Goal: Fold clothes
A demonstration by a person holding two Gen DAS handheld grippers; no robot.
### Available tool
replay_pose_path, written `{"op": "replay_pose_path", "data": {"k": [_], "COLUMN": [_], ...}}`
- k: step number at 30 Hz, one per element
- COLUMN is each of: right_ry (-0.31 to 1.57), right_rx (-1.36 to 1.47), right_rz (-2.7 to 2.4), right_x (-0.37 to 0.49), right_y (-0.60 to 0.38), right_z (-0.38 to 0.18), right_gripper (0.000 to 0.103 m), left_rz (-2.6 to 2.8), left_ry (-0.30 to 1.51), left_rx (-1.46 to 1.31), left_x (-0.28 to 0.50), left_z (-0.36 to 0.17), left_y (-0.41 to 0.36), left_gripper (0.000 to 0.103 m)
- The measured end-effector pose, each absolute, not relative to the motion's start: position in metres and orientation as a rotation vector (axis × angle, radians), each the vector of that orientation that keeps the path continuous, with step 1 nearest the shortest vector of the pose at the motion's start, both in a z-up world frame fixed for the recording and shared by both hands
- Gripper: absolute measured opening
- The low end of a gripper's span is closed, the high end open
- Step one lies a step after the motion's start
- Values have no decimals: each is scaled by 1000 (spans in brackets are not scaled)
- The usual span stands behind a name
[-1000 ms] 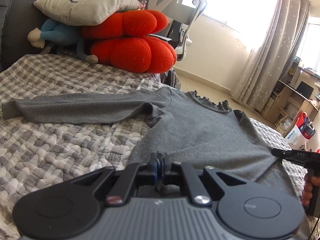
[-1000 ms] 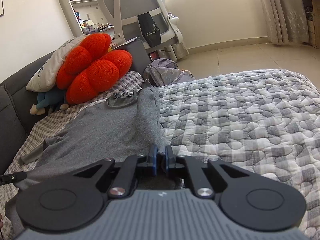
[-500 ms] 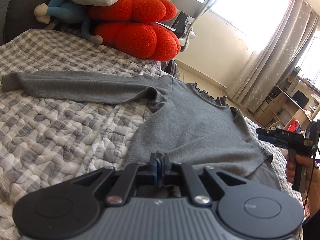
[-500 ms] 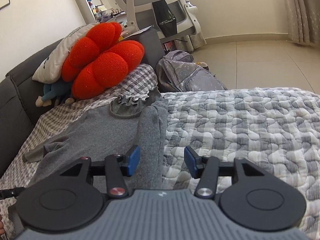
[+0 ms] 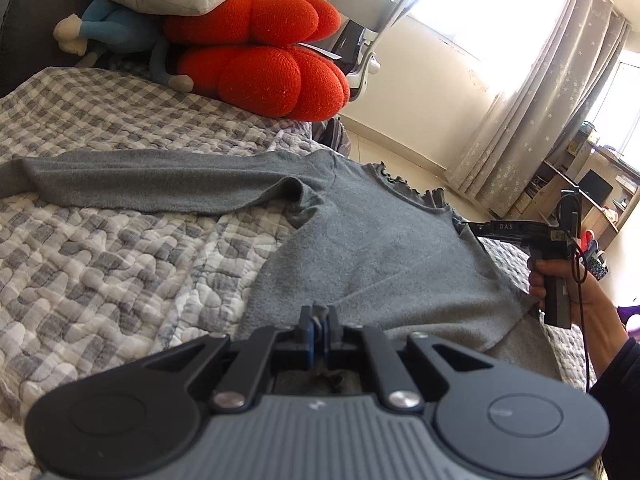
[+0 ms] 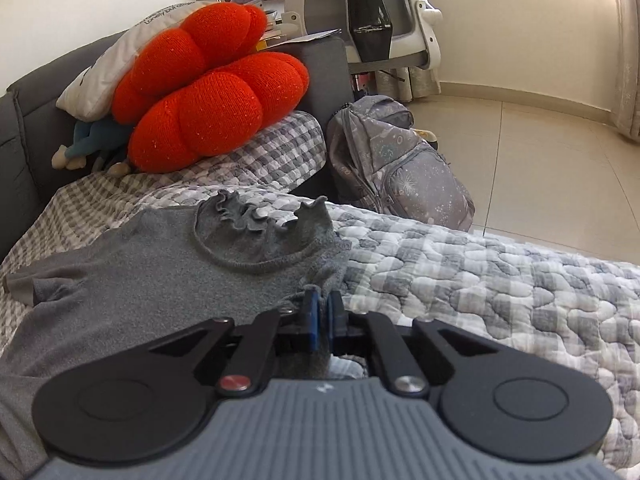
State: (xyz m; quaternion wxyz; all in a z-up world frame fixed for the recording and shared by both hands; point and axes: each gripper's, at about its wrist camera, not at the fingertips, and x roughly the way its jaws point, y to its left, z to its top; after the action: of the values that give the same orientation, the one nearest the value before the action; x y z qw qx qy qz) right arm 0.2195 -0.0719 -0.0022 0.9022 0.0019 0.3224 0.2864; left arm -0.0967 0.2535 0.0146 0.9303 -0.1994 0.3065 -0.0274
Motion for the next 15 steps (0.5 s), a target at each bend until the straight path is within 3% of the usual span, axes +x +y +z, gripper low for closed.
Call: {"op": "replay_pose_path", "data": {"k": [6,13,15], "right_ry": [584,627,600], "right_rx": [37,24,-32], "right_rz": [528,488,466], "right_x": [217,228,223], "right_y": [-81,-82,-79], "right_z": [13,-10,-4], "right_gripper": [5,6,16], "left_rz": [-46,-8,-12], "left_ry": [604,652,650], "left_rx": [-419,-389,-368], "left_x": [-90,-71,-72], "left_z": [21,2,0], "left_y": [252,251,250], "left_gripper": [4,4,4]}}
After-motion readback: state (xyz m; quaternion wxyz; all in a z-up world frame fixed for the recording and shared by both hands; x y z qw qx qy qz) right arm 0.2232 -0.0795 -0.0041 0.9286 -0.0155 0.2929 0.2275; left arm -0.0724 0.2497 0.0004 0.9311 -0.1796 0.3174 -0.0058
